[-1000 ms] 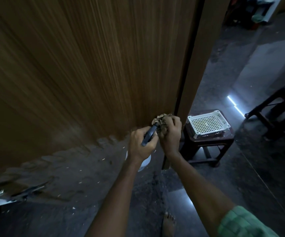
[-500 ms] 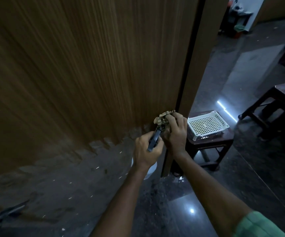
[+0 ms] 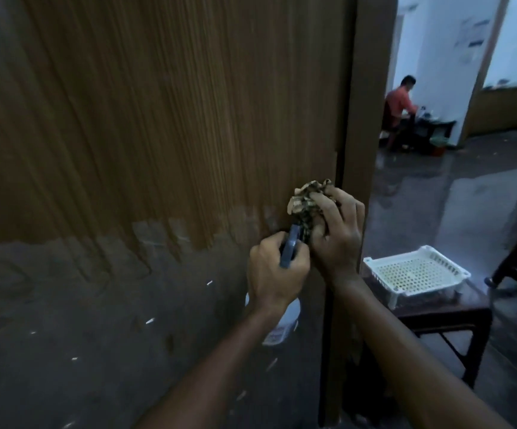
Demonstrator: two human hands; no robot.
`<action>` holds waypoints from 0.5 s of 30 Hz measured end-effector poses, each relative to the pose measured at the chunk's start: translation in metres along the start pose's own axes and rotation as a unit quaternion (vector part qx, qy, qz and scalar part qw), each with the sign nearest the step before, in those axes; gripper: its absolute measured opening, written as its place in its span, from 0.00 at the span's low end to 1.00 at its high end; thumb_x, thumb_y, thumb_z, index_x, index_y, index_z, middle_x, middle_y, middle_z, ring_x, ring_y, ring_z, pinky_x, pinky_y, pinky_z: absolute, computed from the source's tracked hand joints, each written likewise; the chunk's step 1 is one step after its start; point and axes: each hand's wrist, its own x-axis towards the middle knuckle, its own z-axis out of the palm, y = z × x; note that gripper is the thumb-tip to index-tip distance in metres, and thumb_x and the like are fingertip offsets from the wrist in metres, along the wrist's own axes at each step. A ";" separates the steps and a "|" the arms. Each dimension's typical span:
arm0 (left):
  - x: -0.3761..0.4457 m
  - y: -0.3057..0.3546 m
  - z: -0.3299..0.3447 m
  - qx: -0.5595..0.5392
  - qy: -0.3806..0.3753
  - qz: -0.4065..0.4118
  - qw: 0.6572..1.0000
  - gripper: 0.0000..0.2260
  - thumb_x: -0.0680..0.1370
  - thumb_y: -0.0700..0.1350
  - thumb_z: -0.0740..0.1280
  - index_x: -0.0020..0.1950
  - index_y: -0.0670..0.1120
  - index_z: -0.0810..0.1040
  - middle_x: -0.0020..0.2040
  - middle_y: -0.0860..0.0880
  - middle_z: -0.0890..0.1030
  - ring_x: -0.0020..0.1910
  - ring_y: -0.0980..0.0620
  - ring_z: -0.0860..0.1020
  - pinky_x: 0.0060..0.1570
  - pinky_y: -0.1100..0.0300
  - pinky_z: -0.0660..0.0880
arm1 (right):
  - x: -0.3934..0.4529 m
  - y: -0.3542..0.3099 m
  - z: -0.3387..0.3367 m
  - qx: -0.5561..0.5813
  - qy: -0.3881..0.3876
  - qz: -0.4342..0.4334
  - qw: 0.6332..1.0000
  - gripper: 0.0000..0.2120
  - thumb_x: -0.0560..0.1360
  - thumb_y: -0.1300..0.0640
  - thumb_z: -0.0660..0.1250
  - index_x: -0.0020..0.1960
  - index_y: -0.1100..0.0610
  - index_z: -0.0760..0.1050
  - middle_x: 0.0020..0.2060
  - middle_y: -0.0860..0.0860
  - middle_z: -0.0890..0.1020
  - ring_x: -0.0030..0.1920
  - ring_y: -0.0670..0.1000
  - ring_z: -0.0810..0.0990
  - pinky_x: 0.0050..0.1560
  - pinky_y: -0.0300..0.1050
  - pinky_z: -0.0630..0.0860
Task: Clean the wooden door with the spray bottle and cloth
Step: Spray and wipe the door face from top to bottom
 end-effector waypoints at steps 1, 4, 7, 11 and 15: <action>0.001 -0.004 -0.001 -0.006 -0.006 0.007 1.000 0.16 0.77 0.43 0.69 0.30 0.47 0.70 0.24 0.50 0.73 0.23 0.51 0.73 0.23 0.56 0.69 | 0.004 0.001 0.001 0.005 0.016 -0.018 1.000 0.21 0.72 0.74 0.66 0.61 0.59 0.83 0.61 0.58 0.80 0.59 0.58 0.75 0.65 0.34 0.66; 0.006 -0.013 -0.002 -0.031 -0.020 0.033 0.999 0.15 0.77 0.46 0.67 0.34 0.38 0.77 0.29 0.40 0.79 0.28 0.37 0.79 0.25 0.43 0.75 | 0.003 0.014 0.003 0.014 0.034 -0.052 0.998 0.19 0.74 0.72 0.66 0.60 0.58 0.83 0.57 0.55 0.80 0.57 0.57 0.76 0.61 0.36 0.70; -0.001 -0.020 -0.003 -0.046 -0.016 0.053 0.997 0.15 0.78 0.45 0.67 0.38 0.35 0.80 0.34 0.37 0.82 0.29 0.38 0.79 0.28 0.43 0.76 | -0.051 0.031 0.006 0.010 0.034 -0.092 0.995 0.12 0.77 0.68 0.70 0.59 0.58 0.83 0.55 0.55 0.80 0.55 0.56 0.75 0.55 0.40 0.70; -0.020 -0.032 -0.005 -0.068 -0.042 0.029 0.996 0.12 0.82 0.42 0.67 0.45 0.35 0.83 0.38 0.37 0.84 0.26 0.52 0.77 0.26 0.59 0.74 | -0.094 0.045 0.006 0.016 0.005 -0.148 0.989 0.09 0.81 0.61 0.65 0.58 0.57 0.81 0.54 0.53 0.79 0.54 0.52 0.74 0.51 0.41 0.72; -0.026 -0.036 -0.007 -0.056 -0.049 0.018 0.997 0.12 0.83 0.44 0.68 0.47 0.36 0.83 0.39 0.38 0.85 0.26 0.52 0.77 0.25 0.61 0.73 | -0.033 0.021 0.004 0.054 0.015 -0.097 0.994 0.13 0.77 0.67 0.65 0.57 0.53 0.81 0.52 0.48 0.78 0.53 0.49 0.72 0.47 0.41 0.73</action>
